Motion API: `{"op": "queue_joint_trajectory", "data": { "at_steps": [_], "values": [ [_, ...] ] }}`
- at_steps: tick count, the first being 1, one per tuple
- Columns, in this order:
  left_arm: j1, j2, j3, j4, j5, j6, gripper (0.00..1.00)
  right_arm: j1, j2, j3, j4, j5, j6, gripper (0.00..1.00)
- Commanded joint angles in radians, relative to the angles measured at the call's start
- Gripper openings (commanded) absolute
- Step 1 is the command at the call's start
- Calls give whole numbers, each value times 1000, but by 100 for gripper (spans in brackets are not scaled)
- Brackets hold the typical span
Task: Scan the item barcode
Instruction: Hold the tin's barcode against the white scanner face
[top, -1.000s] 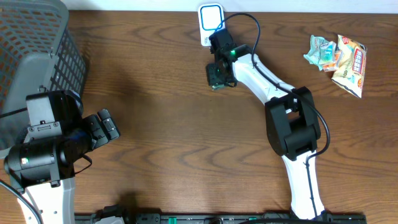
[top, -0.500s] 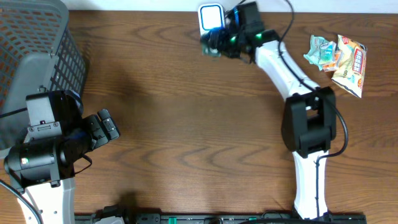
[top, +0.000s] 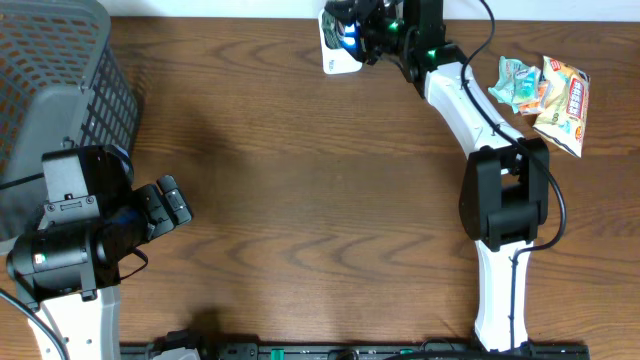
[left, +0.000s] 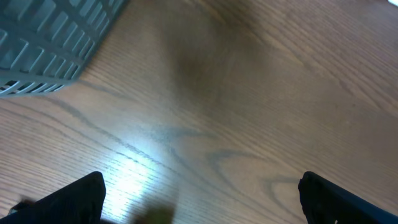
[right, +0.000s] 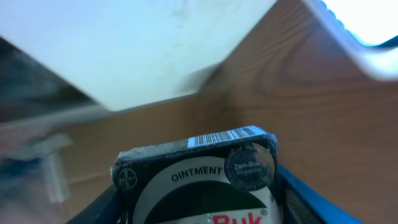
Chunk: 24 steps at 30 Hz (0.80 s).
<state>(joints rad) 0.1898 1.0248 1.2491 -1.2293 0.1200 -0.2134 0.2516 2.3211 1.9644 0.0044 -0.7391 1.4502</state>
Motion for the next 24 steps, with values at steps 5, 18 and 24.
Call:
{"op": "queue_joint_trajectory", "data": {
  "at_steps": [5,18,24],
  "values": [
    [5,0,-2,-1,-16,-10,98,0,109,18,170,-113,548,56],
    [5,0,-2,-1,-16,-10,98,-71,134,18,156,-163,601,57],
    [5,0,-2,-1,-16,-10,98,-115,134,18,156,-228,601,51]
  ]
}}
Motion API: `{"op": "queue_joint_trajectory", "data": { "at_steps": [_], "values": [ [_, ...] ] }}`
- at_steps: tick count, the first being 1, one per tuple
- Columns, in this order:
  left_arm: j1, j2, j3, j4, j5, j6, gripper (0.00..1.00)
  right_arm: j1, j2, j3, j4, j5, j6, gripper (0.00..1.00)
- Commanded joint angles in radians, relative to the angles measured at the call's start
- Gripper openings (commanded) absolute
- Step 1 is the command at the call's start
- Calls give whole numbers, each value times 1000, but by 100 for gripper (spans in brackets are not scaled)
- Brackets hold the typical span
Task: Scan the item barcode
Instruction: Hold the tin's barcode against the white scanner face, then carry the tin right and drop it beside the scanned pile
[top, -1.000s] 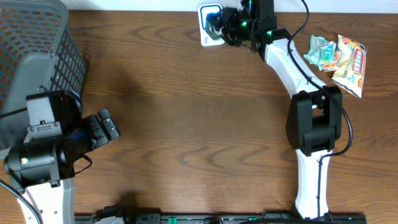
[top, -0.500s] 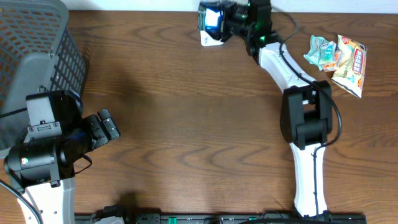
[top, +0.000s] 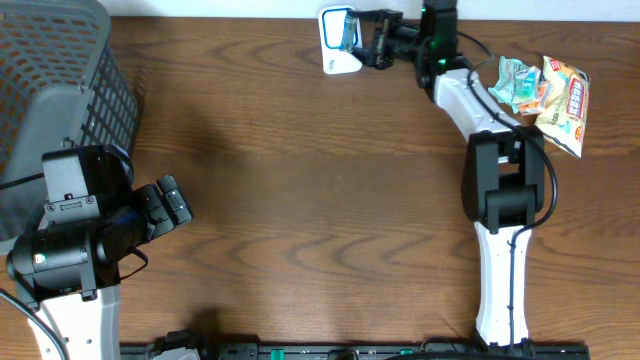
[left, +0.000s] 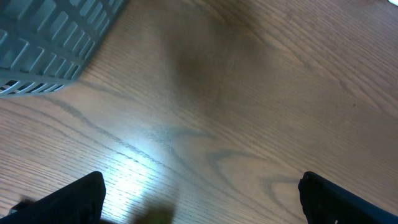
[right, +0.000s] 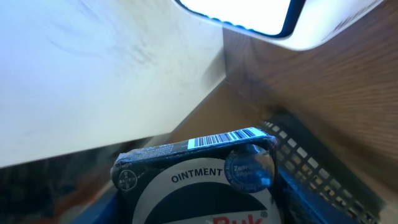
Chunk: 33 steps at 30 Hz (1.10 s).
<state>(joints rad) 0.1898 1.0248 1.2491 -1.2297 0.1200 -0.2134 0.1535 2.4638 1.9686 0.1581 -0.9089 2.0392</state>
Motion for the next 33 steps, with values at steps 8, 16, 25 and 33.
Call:
{"op": "queue_joint_trajectory", "data": {
  "at_steps": [8,16,25,33],
  "values": [
    [5,0,-2,0,-16,-10,98,-74,-14,14,72,-139,-44,29],
    [5,0,-2,0,-16,-9,98,-142,-65,14,74,-223,-153,28],
    [5,0,-2,0,-16,-10,98,-185,-210,14,-10,-208,-390,32],
    [5,0,-2,0,-16,-10,98,-175,-400,14,-692,226,-946,45]
  ]
}}
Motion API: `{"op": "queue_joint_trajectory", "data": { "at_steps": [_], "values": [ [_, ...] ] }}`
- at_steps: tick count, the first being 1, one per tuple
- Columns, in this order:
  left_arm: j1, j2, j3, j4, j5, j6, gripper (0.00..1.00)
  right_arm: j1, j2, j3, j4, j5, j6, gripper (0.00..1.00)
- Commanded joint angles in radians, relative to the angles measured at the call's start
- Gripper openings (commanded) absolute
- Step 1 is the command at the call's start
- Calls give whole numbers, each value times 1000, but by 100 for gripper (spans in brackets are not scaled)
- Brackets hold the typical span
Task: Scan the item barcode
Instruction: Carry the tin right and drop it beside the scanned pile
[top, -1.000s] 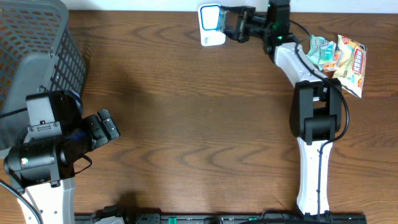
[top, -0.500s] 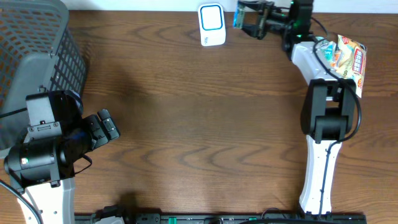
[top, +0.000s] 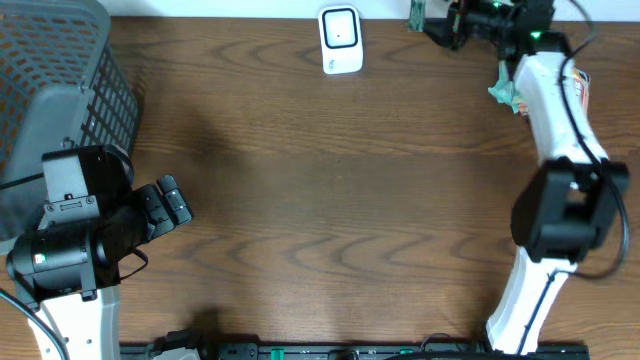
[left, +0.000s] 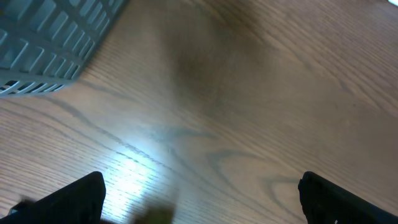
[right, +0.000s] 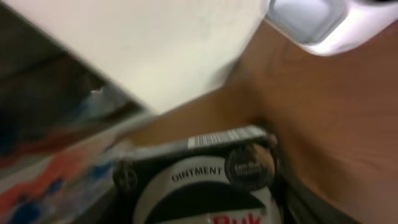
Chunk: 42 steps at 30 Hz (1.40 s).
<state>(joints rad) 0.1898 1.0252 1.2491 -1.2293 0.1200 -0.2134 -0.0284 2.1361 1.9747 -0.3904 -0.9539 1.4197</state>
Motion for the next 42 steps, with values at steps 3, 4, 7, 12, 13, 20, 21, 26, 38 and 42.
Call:
{"op": "queue_joint_trajectory", "data": {
  "at_steps": [3,4,7,12,13,20,21,26,38,42],
  "values": [
    [5,0,-2,-1,-16,-10,98,10,-126,8,-323,548,-466,51],
    [5,0,-2,-1,-16,-10,98,9,-141,8,-370,640,-527,51],
    [5,0,-2,-1,-16,-10,97,-1,-162,8,-486,869,-658,52],
    [5,0,-2,-1,-16,-10,98,-32,-153,7,-620,1210,-806,52],
    [5,0,-2,-1,-16,-10,97,-38,-148,6,-631,1268,-824,52],
    [5,0,-2,-1,-16,-9,98,-91,-135,5,-624,1387,-948,57],
    [5,0,-2,-1,-16,-10,98,-98,-130,5,-621,1388,-954,57],
    [5,0,-2,-1,-16,-10,98,-122,-96,5,-596,1389,-954,69],
    [5,0,-2,-1,-16,-9,98,-148,-76,6,-636,1384,-953,99],
    [5,0,-2,-1,-16,-9,98,-148,-148,6,-682,1309,-952,99]
  ]
}}
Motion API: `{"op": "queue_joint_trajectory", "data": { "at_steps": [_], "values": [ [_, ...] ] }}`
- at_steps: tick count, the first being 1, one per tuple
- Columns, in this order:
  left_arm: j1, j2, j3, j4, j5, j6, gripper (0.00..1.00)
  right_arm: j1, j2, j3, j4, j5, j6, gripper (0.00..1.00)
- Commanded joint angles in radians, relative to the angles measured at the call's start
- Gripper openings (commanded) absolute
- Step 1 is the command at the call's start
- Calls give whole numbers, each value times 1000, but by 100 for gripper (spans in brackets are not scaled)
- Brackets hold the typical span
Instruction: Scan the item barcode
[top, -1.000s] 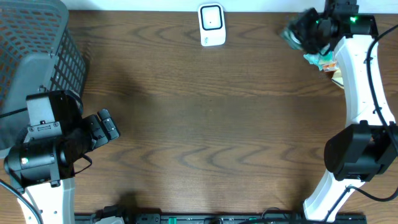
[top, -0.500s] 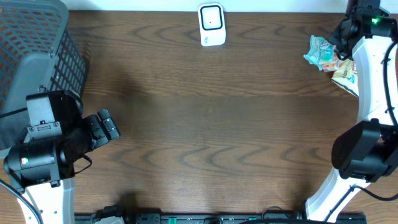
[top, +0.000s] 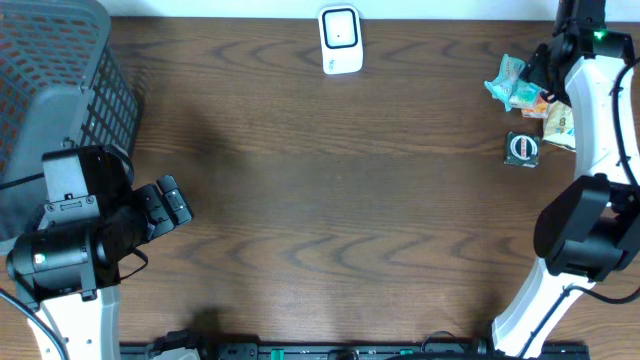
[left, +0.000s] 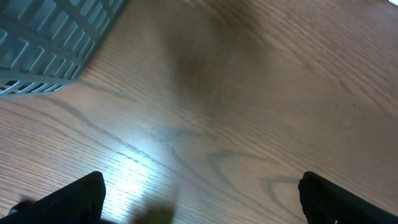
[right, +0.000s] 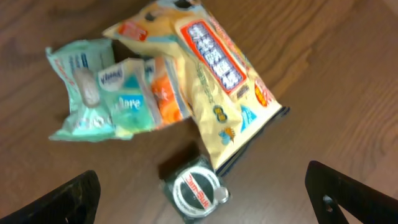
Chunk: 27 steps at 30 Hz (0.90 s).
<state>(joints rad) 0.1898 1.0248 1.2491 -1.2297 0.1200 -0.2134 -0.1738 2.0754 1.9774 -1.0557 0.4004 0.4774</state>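
Note:
The dark ointment box (top: 521, 149) lies flat on the table with its round label up, touching the lower edge of the yellow snack bag; the right wrist view shows it too (right: 198, 193). My right gripper (right: 202, 179) hangs open above it with nothing between its fingers, at the far right in the overhead view (top: 560, 45). The white barcode scanner (top: 340, 40) stands at the back edge, middle. My left gripper (top: 170, 205) is open over bare wood at the near left (left: 199, 190).
A yellow snack bag (top: 568, 105) and teal tissue packs (top: 510, 82) lie at the back right, seen close in the right wrist view (right: 217, 68). A grey mesh basket (top: 50, 80) fills the back left corner.
My right gripper held the ointment box at the back edge right of the scanner; now it is open and the box lies on the table beside the snack bag. The left arm is unchanged.
My right gripper held the ointment box close to the scanner, then right in front of its lit face with the barcode edge toward it. Then it was at the back right with the box. Now the box rests by the snacks, let go.

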Motion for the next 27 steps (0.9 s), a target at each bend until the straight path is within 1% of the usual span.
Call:
{"op": "queue_joint_trajectory", "data": {
  "at_steps": [1,7,13,18,20,23,27],
  "values": [
    [5,0,-2,0,-16,-9,97,-2,-112,3,-27,-87,-10,99],
    [5,0,-2,0,-16,-9,98,-2,-248,3,-114,-281,28,99],
    [5,0,-2,0,-16,-10,97,19,-405,3,-227,-366,36,99],
    [5,0,-2,0,-16,-10,98,76,-544,-2,-364,-365,57,99],
    [5,0,-2,0,-16,-10,98,114,-601,-28,-386,-353,57,99],
    [5,0,-2,0,-16,-10,98,200,-705,-114,-384,-277,82,98],
    [5,0,-2,0,-16,-10,97,311,-848,-271,-384,-140,207,99]
  ]
}}
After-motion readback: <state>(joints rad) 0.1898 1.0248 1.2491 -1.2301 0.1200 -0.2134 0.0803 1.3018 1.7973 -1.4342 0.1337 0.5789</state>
